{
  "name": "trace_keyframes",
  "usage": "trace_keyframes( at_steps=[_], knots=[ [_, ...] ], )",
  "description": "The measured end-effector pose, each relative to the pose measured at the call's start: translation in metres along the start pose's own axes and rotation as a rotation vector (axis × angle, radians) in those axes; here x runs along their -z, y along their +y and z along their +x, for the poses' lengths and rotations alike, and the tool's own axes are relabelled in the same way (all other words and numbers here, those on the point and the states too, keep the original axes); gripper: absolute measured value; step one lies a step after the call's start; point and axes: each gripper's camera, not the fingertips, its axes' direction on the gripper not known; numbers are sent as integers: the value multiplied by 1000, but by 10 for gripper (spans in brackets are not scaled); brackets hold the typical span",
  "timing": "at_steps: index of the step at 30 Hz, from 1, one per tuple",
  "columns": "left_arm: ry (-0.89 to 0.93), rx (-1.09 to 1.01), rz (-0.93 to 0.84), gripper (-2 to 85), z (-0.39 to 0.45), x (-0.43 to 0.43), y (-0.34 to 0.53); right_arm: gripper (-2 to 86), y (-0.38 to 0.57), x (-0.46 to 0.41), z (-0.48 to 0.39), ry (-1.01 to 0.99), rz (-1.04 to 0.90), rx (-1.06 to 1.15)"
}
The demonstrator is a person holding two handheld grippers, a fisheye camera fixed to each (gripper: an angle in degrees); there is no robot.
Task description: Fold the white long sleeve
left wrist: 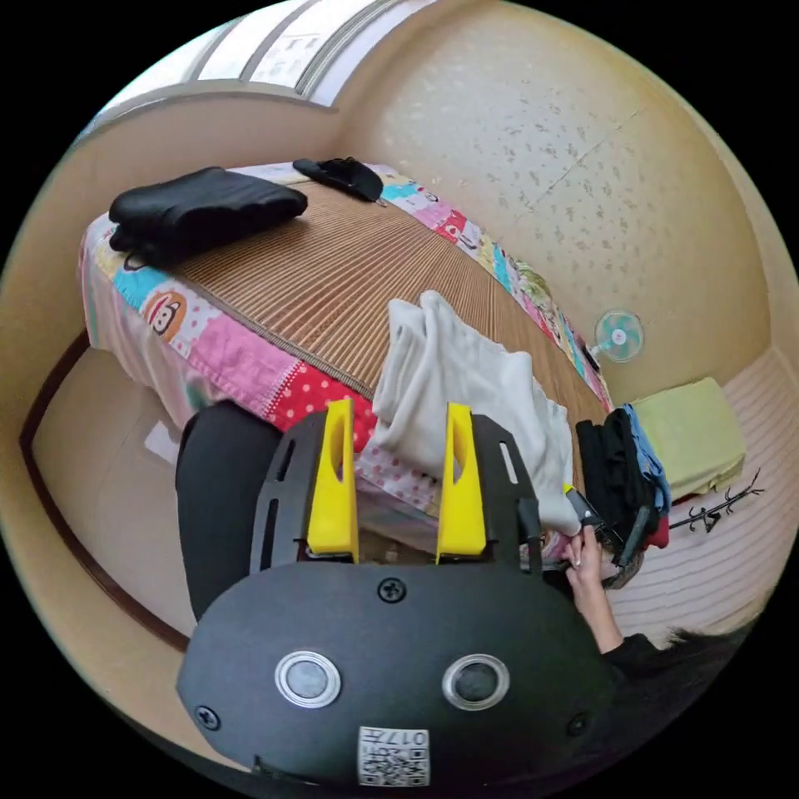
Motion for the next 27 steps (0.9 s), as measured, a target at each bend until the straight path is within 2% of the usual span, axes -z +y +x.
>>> trace_keyframes(
  at_steps=[3,7,10,12,16,20,22,24,27],
  knots=[
    [169,137,-21,171,-20,-21,12,33,-1,-2,-1,3,6,0],
    [252,303,-98,169,-31,-55,23,34,-3,-5,1,-5,7,-2],
    [326,291,21,130,-24,-48,29,34,-4,-7,3,-13,13,2],
    [381,203,86,66,-5,-37,25,34,-5,-9,4,-17,19,3],
    [474,51,87,54,52,-35,6,32,-8,-12,5,-13,26,11],
    [491,-354,72,51,191,-36,1,30,-12,-16,11,-30,30,7],
    [519,-519,34,51,251,-46,20,29,-15,-17,15,-45,29,-4],
    [564,-701,-76,52,316,-72,58,28,-17,-19,20,-57,33,-9],
    [530,-838,-241,59,363,-114,111,29,-20,-21,24,-61,45,-8]
  ],
)
